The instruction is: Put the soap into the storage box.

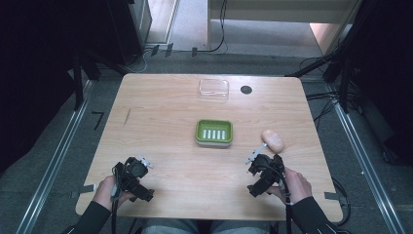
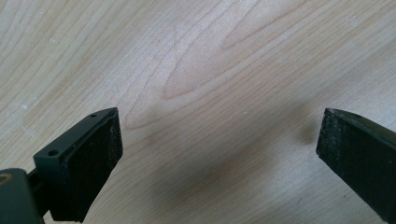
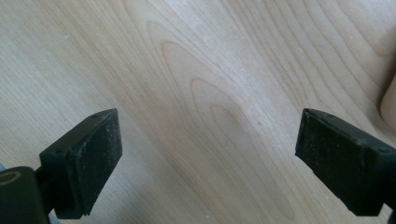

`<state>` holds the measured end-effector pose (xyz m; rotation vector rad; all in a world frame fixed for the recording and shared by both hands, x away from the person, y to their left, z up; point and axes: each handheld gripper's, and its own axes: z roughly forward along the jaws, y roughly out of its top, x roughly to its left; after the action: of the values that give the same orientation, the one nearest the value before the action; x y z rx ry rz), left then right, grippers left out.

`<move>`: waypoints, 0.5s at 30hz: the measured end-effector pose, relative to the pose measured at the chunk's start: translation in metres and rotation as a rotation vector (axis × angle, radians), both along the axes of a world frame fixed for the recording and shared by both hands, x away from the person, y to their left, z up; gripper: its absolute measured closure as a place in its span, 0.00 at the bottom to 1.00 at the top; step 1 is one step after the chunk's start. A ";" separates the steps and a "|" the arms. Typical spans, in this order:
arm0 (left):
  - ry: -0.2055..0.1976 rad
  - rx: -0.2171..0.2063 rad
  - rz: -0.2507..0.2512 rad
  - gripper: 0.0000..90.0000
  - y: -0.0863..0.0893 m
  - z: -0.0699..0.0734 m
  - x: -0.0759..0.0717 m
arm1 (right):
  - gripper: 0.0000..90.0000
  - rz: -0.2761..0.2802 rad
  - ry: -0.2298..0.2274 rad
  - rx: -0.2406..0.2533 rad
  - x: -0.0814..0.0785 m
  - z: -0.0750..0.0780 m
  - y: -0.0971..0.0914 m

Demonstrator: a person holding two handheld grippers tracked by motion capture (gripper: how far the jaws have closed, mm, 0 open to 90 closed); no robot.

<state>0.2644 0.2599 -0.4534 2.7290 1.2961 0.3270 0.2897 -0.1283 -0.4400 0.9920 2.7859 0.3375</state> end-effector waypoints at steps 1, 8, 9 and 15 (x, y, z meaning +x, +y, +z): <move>0.000 0.002 -0.001 0.01 0.000 0.000 0.000 | 0.09 -0.002 -0.002 0.003 0.000 0.000 -0.001; -0.005 -0.001 -0.005 0.01 0.000 0.000 -0.001 | 0.09 -0.027 -0.017 0.005 0.002 0.003 -0.005; -0.001 0.003 -0.009 0.01 -0.001 0.001 -0.002 | 0.09 -0.025 -0.020 0.004 0.003 0.003 -0.006; -0.003 0.004 -0.017 0.01 -0.003 0.001 -0.002 | 0.09 -0.046 -0.034 0.008 0.006 0.005 -0.011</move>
<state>0.2627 0.2571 -0.4521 2.7403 1.2716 0.3325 0.2957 -0.1390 -0.4354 1.0409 2.7284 0.3559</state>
